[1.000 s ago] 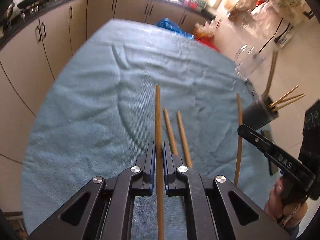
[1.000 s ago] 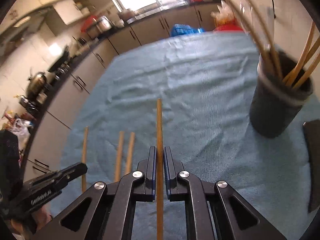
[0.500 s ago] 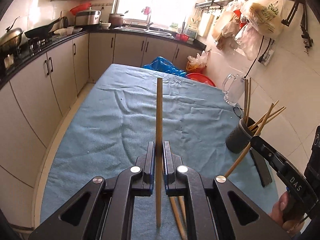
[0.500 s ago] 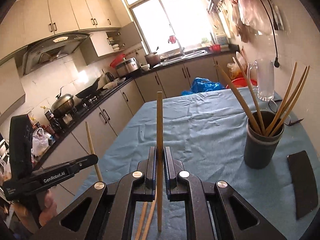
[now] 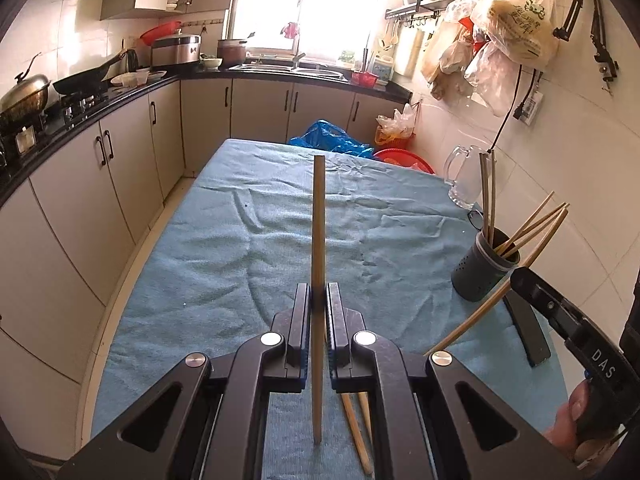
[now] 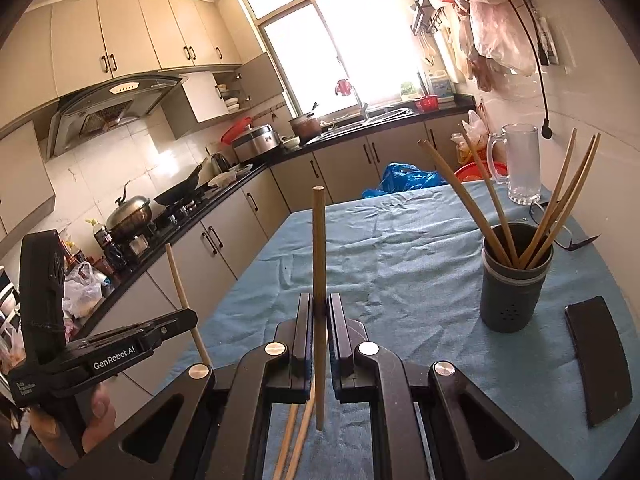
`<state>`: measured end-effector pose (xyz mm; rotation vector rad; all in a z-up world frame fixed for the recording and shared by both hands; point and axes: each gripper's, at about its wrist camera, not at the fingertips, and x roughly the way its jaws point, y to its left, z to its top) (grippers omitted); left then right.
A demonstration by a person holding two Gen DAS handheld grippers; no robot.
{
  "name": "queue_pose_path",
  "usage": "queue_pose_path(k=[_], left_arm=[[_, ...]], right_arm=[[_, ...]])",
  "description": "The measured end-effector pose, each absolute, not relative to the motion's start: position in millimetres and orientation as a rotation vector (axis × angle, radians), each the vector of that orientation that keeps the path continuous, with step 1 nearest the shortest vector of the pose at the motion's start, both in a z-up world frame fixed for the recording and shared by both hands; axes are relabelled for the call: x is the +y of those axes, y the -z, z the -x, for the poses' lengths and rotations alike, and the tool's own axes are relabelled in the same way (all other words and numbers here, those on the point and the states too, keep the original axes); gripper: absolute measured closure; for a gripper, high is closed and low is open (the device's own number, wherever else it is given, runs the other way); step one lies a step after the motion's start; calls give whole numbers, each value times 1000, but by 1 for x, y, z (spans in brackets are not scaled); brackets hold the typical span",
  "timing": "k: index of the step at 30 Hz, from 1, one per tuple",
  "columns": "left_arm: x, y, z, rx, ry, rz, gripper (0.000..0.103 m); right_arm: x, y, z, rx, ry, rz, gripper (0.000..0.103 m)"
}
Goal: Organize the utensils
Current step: 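Lift the left tool's chopstick upright while the right tool lifts its own upright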
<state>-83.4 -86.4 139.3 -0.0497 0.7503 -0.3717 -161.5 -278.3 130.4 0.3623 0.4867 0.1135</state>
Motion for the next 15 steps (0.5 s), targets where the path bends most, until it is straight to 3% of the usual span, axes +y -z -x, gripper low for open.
queue_pose_path(k=[15], left_arm=[[-92,-143,95,729,371,27,96]], right_arm=[[-287,-141,177,456,-99,-367,95]])
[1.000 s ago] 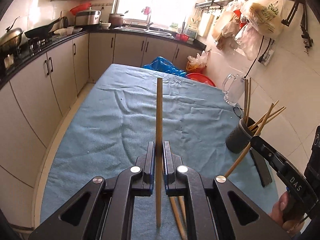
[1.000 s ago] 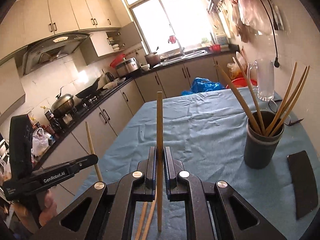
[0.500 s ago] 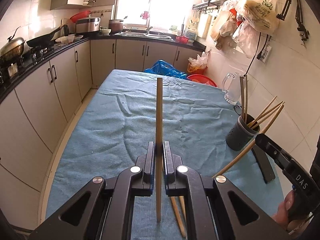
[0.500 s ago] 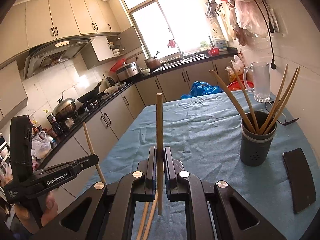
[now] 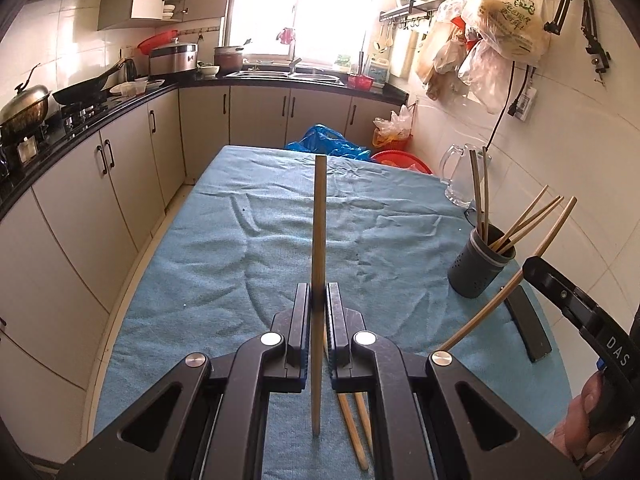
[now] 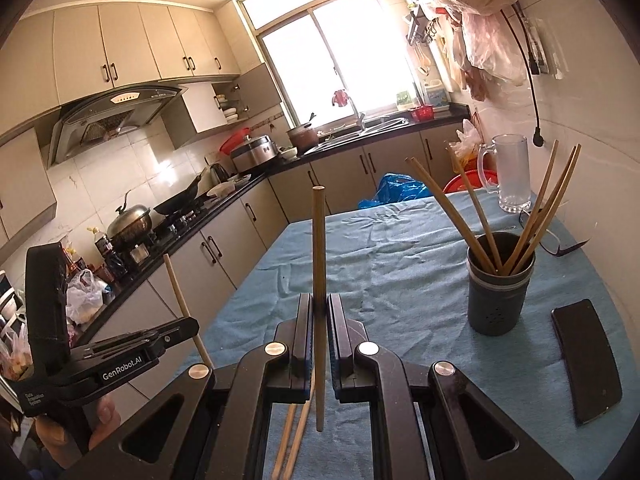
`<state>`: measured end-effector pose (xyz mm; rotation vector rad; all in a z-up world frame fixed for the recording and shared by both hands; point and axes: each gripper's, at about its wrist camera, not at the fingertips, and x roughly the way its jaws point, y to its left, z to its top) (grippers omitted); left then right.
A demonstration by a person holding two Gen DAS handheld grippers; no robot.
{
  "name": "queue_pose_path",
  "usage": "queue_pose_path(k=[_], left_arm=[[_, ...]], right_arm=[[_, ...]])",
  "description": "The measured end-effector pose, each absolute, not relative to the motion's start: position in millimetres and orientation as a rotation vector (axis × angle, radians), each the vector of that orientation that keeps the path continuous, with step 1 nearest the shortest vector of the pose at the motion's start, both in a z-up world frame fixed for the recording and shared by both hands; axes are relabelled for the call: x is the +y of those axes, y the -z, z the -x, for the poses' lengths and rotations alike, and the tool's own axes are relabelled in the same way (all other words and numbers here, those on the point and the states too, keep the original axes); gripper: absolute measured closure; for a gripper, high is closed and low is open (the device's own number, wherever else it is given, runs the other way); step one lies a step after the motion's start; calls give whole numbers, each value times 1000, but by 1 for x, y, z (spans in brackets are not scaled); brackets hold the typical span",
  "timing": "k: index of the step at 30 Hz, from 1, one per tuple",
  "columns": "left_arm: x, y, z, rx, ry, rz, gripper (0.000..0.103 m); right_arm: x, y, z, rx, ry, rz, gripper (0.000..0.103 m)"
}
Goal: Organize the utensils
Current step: 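Lift the left tool's chopstick upright while the right tool lifts its own upright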
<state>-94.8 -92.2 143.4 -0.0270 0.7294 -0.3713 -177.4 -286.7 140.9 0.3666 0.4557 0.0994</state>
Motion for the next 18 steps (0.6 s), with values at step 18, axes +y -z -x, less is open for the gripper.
queue_pose_path(k=[18], left_arm=[[-97,-139,84,742,370,31,96]], right_arm=[[-301,-141,179,448,-69,-390,95]])
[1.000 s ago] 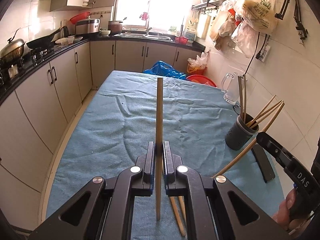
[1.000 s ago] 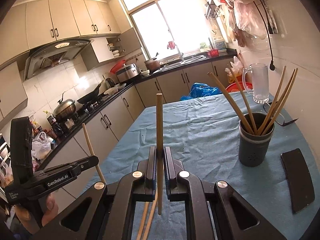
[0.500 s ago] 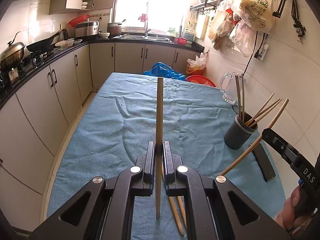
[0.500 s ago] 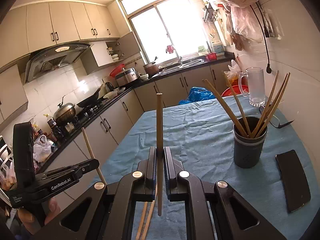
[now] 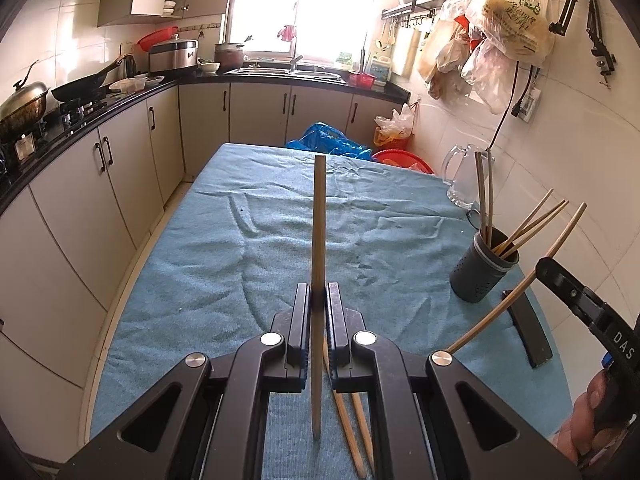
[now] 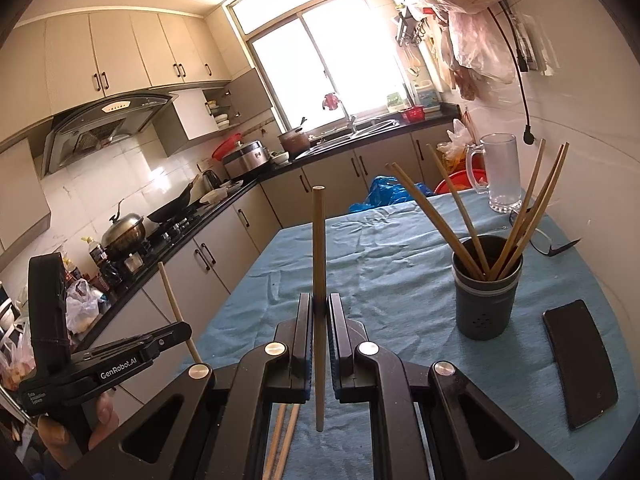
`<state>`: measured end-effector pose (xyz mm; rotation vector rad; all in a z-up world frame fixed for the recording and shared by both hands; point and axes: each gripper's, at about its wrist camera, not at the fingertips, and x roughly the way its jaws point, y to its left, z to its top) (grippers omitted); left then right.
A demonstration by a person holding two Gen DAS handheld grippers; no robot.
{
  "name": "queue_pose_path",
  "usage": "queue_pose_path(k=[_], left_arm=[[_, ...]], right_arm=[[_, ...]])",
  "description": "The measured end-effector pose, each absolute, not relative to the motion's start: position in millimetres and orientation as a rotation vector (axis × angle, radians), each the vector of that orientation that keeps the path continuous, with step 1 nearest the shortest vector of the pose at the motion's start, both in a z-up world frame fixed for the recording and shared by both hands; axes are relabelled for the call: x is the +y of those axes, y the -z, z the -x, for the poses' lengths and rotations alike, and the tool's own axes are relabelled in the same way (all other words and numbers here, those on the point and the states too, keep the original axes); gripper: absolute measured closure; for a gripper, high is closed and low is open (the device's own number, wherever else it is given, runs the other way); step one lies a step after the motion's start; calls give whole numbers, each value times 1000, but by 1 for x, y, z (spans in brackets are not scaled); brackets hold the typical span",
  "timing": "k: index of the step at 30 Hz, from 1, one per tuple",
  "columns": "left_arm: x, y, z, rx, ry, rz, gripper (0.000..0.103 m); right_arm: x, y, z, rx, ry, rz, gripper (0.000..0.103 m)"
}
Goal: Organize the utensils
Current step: 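Lift the left tool's chopstick upright while the right tool lifts its own upright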
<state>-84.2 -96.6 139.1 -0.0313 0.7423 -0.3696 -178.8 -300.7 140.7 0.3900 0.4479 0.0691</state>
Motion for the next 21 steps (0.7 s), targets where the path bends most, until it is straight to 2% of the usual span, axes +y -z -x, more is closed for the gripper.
queue_pose_path(k=[21], left_arm=[[-102,-157,76,732,387,50,96]], right_arm=[[-338,-149,197,385,-3,-449,95]])
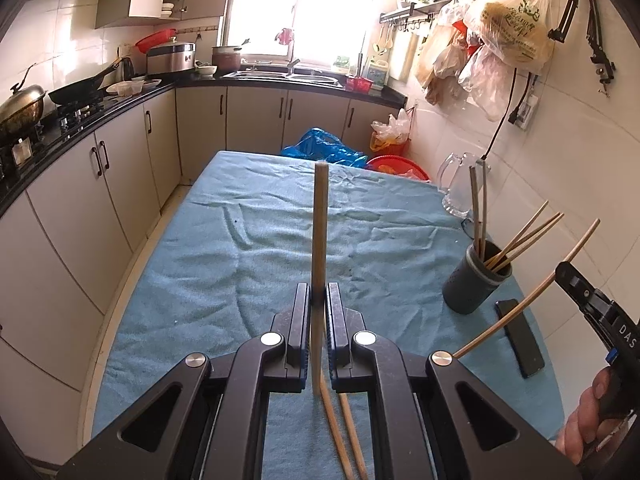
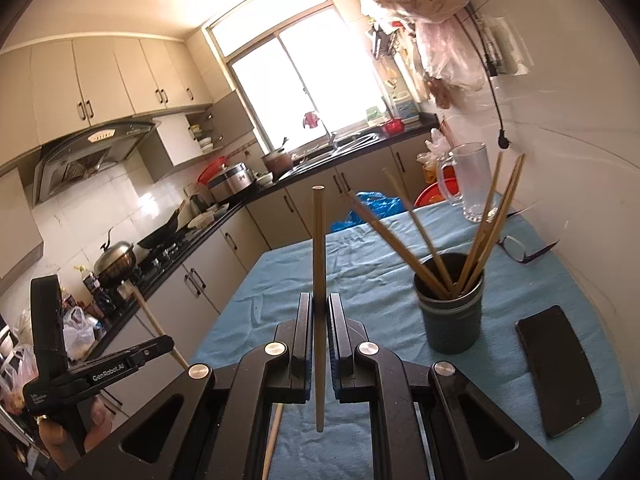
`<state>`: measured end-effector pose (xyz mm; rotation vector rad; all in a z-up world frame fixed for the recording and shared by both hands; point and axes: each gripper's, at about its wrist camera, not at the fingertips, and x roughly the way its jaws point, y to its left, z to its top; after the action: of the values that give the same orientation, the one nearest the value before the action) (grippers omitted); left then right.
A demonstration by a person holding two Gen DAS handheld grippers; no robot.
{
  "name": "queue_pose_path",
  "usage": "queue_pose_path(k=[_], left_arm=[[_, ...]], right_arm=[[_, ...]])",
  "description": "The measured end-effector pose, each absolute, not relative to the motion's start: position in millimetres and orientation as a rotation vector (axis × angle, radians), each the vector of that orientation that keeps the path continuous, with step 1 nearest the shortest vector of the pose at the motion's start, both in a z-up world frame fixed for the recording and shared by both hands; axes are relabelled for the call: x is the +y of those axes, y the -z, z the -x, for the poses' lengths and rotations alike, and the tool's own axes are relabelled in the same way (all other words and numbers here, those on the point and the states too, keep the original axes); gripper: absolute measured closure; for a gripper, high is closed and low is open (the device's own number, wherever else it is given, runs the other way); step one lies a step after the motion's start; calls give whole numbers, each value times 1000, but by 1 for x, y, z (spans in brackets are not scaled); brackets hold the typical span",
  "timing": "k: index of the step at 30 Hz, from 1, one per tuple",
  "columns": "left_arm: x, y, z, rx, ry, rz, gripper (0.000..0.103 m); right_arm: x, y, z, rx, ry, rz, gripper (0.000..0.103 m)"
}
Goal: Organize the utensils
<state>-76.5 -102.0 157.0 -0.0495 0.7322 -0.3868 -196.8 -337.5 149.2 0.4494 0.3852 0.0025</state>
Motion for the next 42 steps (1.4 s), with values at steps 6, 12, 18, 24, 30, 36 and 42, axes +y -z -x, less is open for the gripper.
queue_pose_path(k=[6,12,18,24,30,36,42], left_arm=[[-101,-165,76,723,400,68,96],[-107,-174,76,712,421,65,96],[-118,-177,75,698,431,32,98],[-123,-163,70,720,414,-4,103],[-117,-157,65,737,433,16,103],[-87,-131,18,917,401,174,72],[-71,-78,-56,1118,323,322,65]], right_arm=[[-354,-153,209,360,39,-471,95],[-369,-155,217,343,71,-486,95],[-380,-154,221,336,86,-506,95],[-381,-152,222,342,88,-508,95],[-378,-151,221,351,82,-506,95],[-378,-151,218,359,76,-504,95],[-375,-146,211,375,62,-504,95]])
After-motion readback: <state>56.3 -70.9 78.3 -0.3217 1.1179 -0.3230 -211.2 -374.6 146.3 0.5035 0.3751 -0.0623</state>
